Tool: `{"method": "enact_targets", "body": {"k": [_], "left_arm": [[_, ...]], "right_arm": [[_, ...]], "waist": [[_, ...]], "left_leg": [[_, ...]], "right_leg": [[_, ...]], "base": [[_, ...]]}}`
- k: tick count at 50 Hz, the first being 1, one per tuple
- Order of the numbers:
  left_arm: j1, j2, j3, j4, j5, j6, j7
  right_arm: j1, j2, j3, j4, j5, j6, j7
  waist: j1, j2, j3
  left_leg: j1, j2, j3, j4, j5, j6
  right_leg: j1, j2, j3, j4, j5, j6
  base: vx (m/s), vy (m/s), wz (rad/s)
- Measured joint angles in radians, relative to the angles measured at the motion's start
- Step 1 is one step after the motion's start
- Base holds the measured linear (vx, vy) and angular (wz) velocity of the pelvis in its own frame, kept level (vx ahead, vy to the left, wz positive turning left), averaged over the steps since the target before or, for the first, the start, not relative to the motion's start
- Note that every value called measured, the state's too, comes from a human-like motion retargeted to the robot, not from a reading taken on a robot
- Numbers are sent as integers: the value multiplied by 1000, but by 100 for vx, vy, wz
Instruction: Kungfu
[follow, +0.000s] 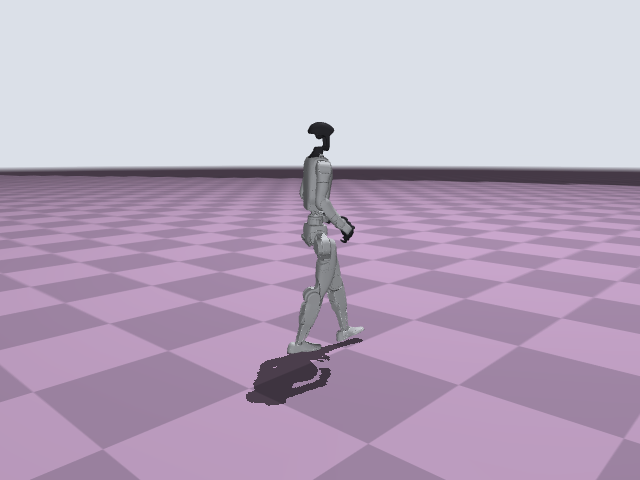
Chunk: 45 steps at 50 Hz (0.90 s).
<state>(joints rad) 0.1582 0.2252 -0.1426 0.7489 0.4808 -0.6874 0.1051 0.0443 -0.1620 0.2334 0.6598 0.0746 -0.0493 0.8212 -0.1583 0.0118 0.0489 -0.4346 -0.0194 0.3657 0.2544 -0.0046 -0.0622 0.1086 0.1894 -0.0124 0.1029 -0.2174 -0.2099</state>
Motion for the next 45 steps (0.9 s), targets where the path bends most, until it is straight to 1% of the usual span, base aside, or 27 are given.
{"method": "enact_targets", "body": {"k": [2, 3, 5, 6, 7, 8, 9, 10, 11, 12, 13, 15, 17, 18, 20, 23, 25, 27, 30, 33, 35, 37, 38, 40, 42, 43, 45], "left_arm": [[10, -6, 7, -2, -27, 15, -18], [21, -14, 14, -2, -37, 23, -21], [16, -30, 47, 4, -85, 63, -74], [15, -34, 62, 5, -103, 75, -100], [16, -37, 76, 7, -120, 84, -123], [20, -35, 87, 10, -133, 89, -137], [25, -30, 98, 16, -146, 87, -152], [31, -22, 109, 23, -159, 82, -167], [34, -13, 118, 34, -171, 79, -188], [35, -5, 125, 45, -183, 80, -209], [32, -1, 127, 54, -195, 88, -231], [14, 14, 128, 66, -230, 103, -273], [-11, 29, 125, 68, -267, 100, -297], [-18, 35, 123, 68, -277, 99, -300], [-27, 40, 116, 70, -274, 100, -294], [-28, 27, 116, 64, -230, 109, -268], [-27, 3, 112, 61, -203, 114, -240], [-31, -3, 109, 59, -197, 118, -211], [-48, -2, 95, 59, -212, 128, -181], [-67, 8, 82, 47, -201, 158, -133], [-80, 13, 75, 39, -165, 193, -77], [-89, 16, 65, 39, -138, 203, -56], [-94, 13, 60, 44, -136, 204, -56], [-102, 6, 52, 63, -154, 193, -71], [-116, 2, 37, 85, -189, 183, -96], [-119, 2, 34, 92, -197, 183, -105], [-129, 3, 28, 102, -200, 183, -115]], "right_arm": [[7, 1, 1, 2, 5, -7, 7], [15, 4, 2, 1, 10, -10, 5], [20, 14, -6, 9, 43, -17, -11], [24, 24, -12, 14, 58, -16, -31], [29, 34, -17, 19, 74, -16, -50], [36, 46, -23, 24, 91, -16, -68], [46, 60, -26, 33, 108, -18, -80], [57, 75, -29, 43, 125, -19, -90], [66, 89, -23, 56, 139, -15, -104], [72, 102, -16, 67, 152, -10, -119], [74, 109, -4, 74, 167, -6, -136], [65, 113, 19, 74, 208, -2, -155], [44, 92, 28, 60, 234, 3, -144], [38, 85, 30, 54, 233, 6, -138], [32, 78, 27, 46, 212, 12, -135], [33, 86, 17, 48, 194, 14, -140], [39, 88, 7, 52, 211, 17, -153], [41, 95, 2, 46, 233, 16, -173], [41, 106, -11, 31, 242, 11, -199], [46, 114, -25, 15, 243, -3, -228], [47, 121, -35, 8, 252, -15, -261], [53, 124, -44, 6, 262, -25, -285], [55, 126, -45, 7, 263, -24, -291], [58, 127, -45, 11, 265, -13, -287], [62, 127, -54, 16, 281, 5, -268], [65, 127, -58, 19, 293, 13, -258], [67, 126, -68, 28, 330, 33, -236]], "waist": [[4, 1, -6], [10, -1, -11], [21, -2, -19], [23, -17, -30], [24, -31, -44], [25, -47, -60], [25, -64, -79], [24, -83, -100], [17, -101, -118], [9, -117, -133], [1, -128, -139], [4, -129, -139], [31, -111, -130], [46, -98, -131], [50, -62, -142], [33, 9, -161], [-6, 27, -143], [-28, 27, -120], [-77, 16, -94], [-116, -5, -69], [-138, -23, -48], [-160, -42, -38], [-166, -50, -35], [-152, -50, -34], [-115, -41, -32], [-93, -43, -33], [-60, -45, -32]], "left_leg": [[7, 7, 91, -39, -20, 7], [19, 7, 126, -57, -24, 0], [29, 15, 166, -57, -14, 2], [32, 6, 162, -43, 0, 76], [35, -5, 150, -34, 2, 136], [37, -23, 121, -34, -20, 168], [34, -39, 75, -30, -38, 169], [29, -56, 20, -24, -54, 156], [19, -62, 9, -13, -57, 141], [15, -68, -2, -4, -64, 127], [24, -72, -15, -1, -77, 116], [41, -21, -37, 13, -105, 80], [38, 77, -45, 42, -111, 15], [32, 114, -46, 59, -112, -4], [39, 157, -62, 75, -133, -15], [101, 167, -84, 24, -161, 14], [189, 110, -119, -28, -170, 42], [238, 95, -147, -51, -168, 45], [271, 75, -213, -58, -166, 44], [288, 47, -287, -49, -168, 41], [307, 29, -336, -46, -171, 36], [317, 9, -393, -40, -171, 28], [317, 6, -420, -34, -169, 21], [302, 22, -458, -21, -163, 1], [282, 46, -480, -3, -154, -17], [275, 54, -485, 1, -143, -25], [248, 71, -508, 10, -108, -39]], "right_leg": [[19, 21, 6, 1, -5, 1], [32, 28, 10, -1, -4, 7], [46, 45, 15, 10, -2, 29], [50, 37, 15, 13, 5, 49], [54, 29, 14, 17, 14, 71], [57, 24, 12, 24, 27, 96], [58, 20, 10, 36, 49, 127], [57, 16, 8, 51, 76, 161], [49, 8, 2, 70, 126, 216], [40, 3, -1, 91, 179, 279], [30, 4, -1, 114, 238, 360], [-4, 43, -97, 159, 341, 472], [-71, 107, -266, 261, 372, 472], [-100, 117, -322, 313, 392, 472], [-159, 110, -366, 403, 360, 472], [-199, -6, -457, 443, 284, 472], [-185, -120, -465, 454, 224, 472], [-199, -188, -443, 425, 170, 418], [-231, -250, -340, 313, 133, 348], [-237, -298, -189, 162, 156, 296], [-232, -312, -50, 81, 233, 264], [-213, -329, 64, 14, 288, 339], [-200, -335, 81, -5, 287, 367], [-177, -330, 68, 1, 204, 378], [-161, -301, 18, 21, 141, 300], [-157, -287, 3, 17, 134, 262], [-152, -268, -33, 11, 125, 224]], "base": [[46, -27, -46], [51, -28, -46], [52, -29, -40], [57, -32, -20], [72, -38, -3], [77, -41, 3], [76, -42, 8], [71, -42, 17], [68, -42, 27], [63, -42, 42], [51, -51, 43], [30, -85, 22], [6, -115, -34], [28, -73, -34], [60, -13, 9], [61, 38, 76], [55, 22, 171], [27, -12, 158], [19, -36, 178], [17, -44, 190], [13, -51, 198], [6, -49, 201], [0, -55, 170], [-6, -53, 120], [-13, -46, 73], [-19, -48, 58], [-23, -48, 87]]}}
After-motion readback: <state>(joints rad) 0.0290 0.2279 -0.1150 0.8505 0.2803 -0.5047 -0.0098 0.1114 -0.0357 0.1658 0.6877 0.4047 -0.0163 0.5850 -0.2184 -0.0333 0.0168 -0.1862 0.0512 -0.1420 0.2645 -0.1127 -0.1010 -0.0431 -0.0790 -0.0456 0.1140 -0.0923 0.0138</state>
